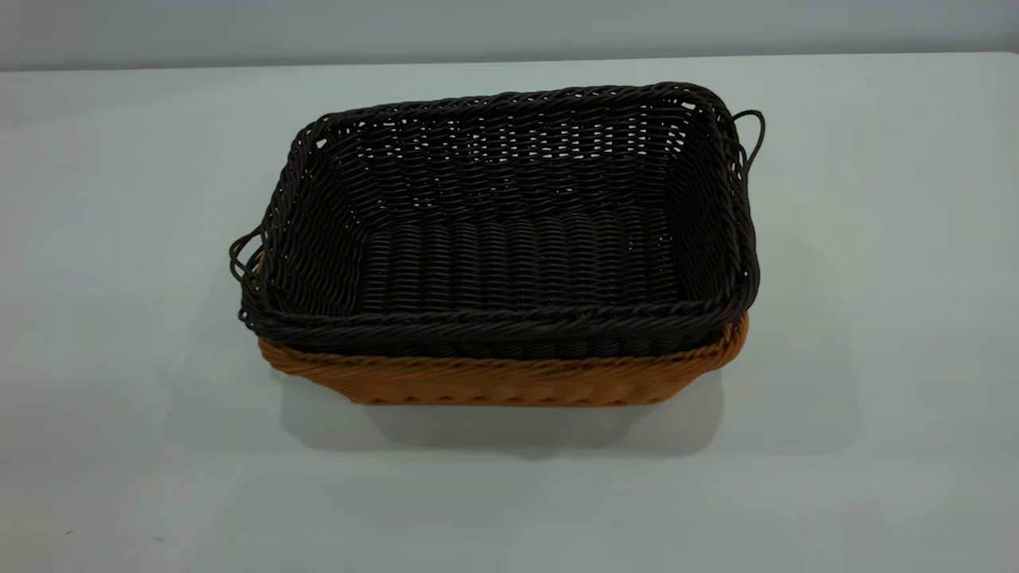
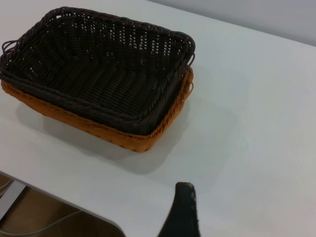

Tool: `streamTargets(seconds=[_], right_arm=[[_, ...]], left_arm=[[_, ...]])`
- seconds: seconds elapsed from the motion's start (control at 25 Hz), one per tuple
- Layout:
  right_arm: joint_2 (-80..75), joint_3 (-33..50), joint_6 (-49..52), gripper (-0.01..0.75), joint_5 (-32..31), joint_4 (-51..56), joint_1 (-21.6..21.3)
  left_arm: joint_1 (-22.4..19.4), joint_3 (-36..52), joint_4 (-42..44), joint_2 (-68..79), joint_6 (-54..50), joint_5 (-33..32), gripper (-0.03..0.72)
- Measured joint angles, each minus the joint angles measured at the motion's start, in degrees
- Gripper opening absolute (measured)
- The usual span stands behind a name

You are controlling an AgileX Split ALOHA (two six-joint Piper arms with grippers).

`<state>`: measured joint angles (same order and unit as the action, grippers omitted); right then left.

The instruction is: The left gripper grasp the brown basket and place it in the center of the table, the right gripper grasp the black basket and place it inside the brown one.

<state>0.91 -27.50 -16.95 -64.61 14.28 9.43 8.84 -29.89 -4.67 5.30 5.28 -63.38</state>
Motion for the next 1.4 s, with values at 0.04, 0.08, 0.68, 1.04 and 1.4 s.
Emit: streamTargets(seconds=[0.04, 0.08, 0.68, 1.04, 1.4], right_arm=[[0.0, 0.0, 0.0, 0.584, 0.0, 0.0, 0.0], [0.0, 0.0, 0.0, 0.584, 0.0, 0.0, 0.0], [0.0, 0.0, 0.11, 0.584, 0.0, 0.0, 0.0], [0.0, 0.0, 0.11, 0.584, 0.0, 0.0, 0.0], [0.0, 0.0, 0.11, 0.584, 0.0, 0.0, 0.0]], left_arm=[[0.0, 0.85, 0.59, 0.0, 0.0, 0.05, 0.572], [0.0, 1.41, 1.33, 0.0, -0.06, 0.05, 0.572], [0.0, 1.88, 2.28, 0.0, -0.11, -0.03, 0.572], [-6.04, 1.88, 3.72, -6.19, -1.07, -0.03, 0.572], [-6.37, 1.88, 5.18, -6.38, -4.24, -0.03, 0.572]])
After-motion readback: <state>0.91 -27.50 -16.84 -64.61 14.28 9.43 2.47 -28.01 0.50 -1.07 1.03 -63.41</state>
